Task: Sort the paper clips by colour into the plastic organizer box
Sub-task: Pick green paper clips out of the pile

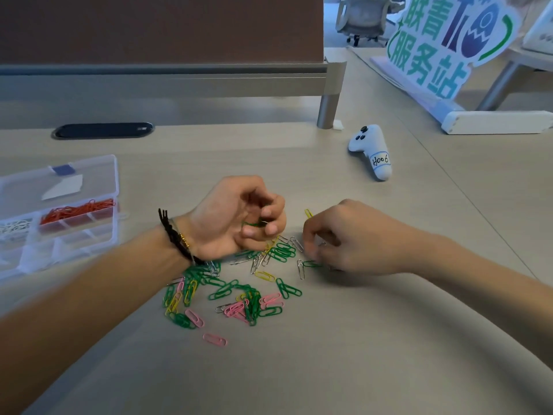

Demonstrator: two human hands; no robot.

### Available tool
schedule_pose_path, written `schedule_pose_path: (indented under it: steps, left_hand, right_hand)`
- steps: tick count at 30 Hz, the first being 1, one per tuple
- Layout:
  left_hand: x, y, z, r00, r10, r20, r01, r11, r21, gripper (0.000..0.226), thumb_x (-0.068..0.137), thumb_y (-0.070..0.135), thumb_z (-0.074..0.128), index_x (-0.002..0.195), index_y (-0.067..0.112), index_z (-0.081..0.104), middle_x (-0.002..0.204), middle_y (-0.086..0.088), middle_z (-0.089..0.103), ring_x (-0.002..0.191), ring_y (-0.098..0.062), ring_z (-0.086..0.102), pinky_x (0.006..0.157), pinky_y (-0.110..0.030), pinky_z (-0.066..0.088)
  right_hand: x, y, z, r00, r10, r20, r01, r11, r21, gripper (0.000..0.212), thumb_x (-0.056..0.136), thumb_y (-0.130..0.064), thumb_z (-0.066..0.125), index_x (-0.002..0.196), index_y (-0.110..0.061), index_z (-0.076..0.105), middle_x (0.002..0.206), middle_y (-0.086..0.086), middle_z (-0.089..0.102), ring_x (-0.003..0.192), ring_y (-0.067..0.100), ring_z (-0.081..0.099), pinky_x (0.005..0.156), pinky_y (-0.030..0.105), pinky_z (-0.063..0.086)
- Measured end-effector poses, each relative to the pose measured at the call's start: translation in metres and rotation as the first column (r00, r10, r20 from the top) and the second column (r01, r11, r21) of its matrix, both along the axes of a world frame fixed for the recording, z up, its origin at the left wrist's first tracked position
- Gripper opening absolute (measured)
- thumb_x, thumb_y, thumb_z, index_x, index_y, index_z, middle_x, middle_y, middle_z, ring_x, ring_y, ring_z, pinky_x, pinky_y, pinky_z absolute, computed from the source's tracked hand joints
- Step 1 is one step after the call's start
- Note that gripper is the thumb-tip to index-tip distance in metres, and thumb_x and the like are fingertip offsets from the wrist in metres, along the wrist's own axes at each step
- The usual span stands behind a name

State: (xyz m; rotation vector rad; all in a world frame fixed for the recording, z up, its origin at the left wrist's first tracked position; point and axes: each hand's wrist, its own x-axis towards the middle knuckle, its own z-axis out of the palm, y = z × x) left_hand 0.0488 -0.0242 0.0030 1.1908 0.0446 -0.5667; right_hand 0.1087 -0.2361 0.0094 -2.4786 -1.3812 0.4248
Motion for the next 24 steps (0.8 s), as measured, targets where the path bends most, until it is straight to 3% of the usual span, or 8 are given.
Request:
schedule_pose_path:
  steps: [4, 7, 10, 14, 17, 20, 22, 24]
  left_hand:
    - [-0.009, 0.001, 0.001, 0.978, -0.005, 0.210, -0.091, 0.891, 0.446, 0.037, 0.094, 0.026, 0.049, 0.059, 0.013, 0.048, 0.055, -0.003, 0.041, 0.042, -0.011, 0.022, 0.043, -0.027, 0.013]
    - [-0.015, 0.003, -0.002, 0.796, -0.344, 0.498, -0.321, 0.457, 0.829, 0.016, 0.090, 0.023, 0.067, 0.074, 0.021, 0.071, 0.044, 0.008, 0.040, 0.041, -0.007, 0.034, 0.048, -0.027, 0.031]
    - [-0.020, 0.004, -0.004, 0.634, -0.614, 0.471, -0.448, 0.205, 0.870, 0.012, 0.088, 0.037, 0.070, 0.097, 0.031, 0.074, 0.053, 0.016, 0.056, 0.059, 0.003, 0.054, 0.060, -0.024, 0.037]
    - [-0.021, -0.003, -0.011, 0.554, -0.790, 0.261, -0.502, -0.067, 0.863, 0.028, 0.099, 0.044, 0.047, 0.117, 0.032, 0.065, 0.093, 0.001, 0.071, 0.093, -0.022, 0.064, 0.073, -0.035, 0.047]
    - [-0.017, -0.011, -0.011, 0.515, -0.845, 0.144, -0.520, -0.175, 0.836, 0.025, 0.102, 0.037, 0.042, 0.107, 0.024, 0.062, 0.090, -0.001, 0.069, 0.083, -0.028, 0.064, 0.061, -0.033, 0.039]
    - [-0.012, -0.014, -0.006, 0.471, -0.878, 0.089, -0.583, -0.234, 0.778, 0.004, 0.092, 0.022, 0.057, 0.090, 0.019, 0.059, 0.073, -0.003, 0.063, 0.064, -0.029, 0.061, 0.050, -0.032, 0.034]
    - [-0.011, -0.023, 0.002, 0.483, -0.875, -0.028, -0.553, -0.330, 0.765, 0.005, 0.090, 0.014, 0.052, 0.093, 0.018, 0.053, 0.077, -0.004, 0.058, 0.071, -0.030, 0.061, 0.055, -0.034, 0.031]
    - [-0.011, -0.031, 0.007, 0.488, -0.863, -0.129, -0.503, -0.400, 0.766, 0.009, 0.093, 0.013, 0.044, 0.100, 0.017, 0.049, 0.086, -0.004, 0.056, 0.082, -0.032, 0.061, 0.060, -0.035, 0.031]
  right_hand:
    - [-0.016, 0.004, 0.002, 0.932, 0.162, 0.325, -0.111, 0.979, -0.169, 0.011, 0.090, -0.032, 0.053, 0.093, -0.027, 0.062, 0.080, -0.001, 0.061, 0.076, 0.030, 0.053, 0.067, 0.034, 0.045]
    - [-0.019, 0.008, 0.003, 0.836, 0.266, 0.480, -0.130, 0.946, -0.298, 0.020, 0.098, -0.033, 0.045, 0.097, -0.018, 0.057, 0.087, 0.006, 0.062, 0.070, 0.034, 0.042, 0.062, 0.035, 0.036]
    - [-0.019, 0.009, 0.003, 0.821, 0.280, 0.498, -0.112, 0.934, -0.340, 0.020, 0.100, -0.034, 0.043, 0.099, -0.017, 0.055, 0.090, 0.006, 0.063, 0.070, 0.034, 0.040, 0.062, 0.035, 0.033]
    - [-0.016, 0.008, 0.008, 0.856, 0.247, 0.455, -0.091, 0.937, -0.338, 0.013, 0.098, -0.033, 0.045, 0.090, -0.022, 0.048, 0.086, 0.004, 0.060, 0.071, 0.034, 0.042, 0.061, 0.033, 0.032]
    - [-0.016, 0.008, 0.012, 0.845, 0.243, 0.477, -0.062, 0.929, -0.364, 0.021, 0.099, -0.037, 0.045, 0.085, -0.022, 0.041, 0.076, 0.002, 0.043, 0.072, 0.033, 0.040, 0.061, 0.033, 0.030]
    - [-0.016, 0.011, 0.011, 0.802, 0.288, 0.522, -0.063, 0.911, -0.407, 0.019, 0.100, -0.031, 0.045, 0.084, -0.021, 0.044, 0.079, 0.005, 0.051, 0.070, 0.033, 0.039, 0.061, 0.034, 0.029]
    - [-0.016, 0.013, 0.006, 0.768, 0.320, 0.555, -0.096, 0.914, -0.395, 0.018, 0.094, -0.024, 0.053, 0.078, -0.021, 0.046, 0.073, 0.003, 0.051, 0.060, 0.031, 0.035, 0.054, 0.033, 0.027]
    - [-0.017, 0.014, 0.005, 0.742, 0.375, 0.555, -0.122, 0.890, -0.439, 0.030, 0.072, -0.017, 0.070, 0.062, -0.019, 0.042, 0.053, 0.002, 0.032, 0.044, 0.025, 0.015, 0.044, 0.026, 0.014]
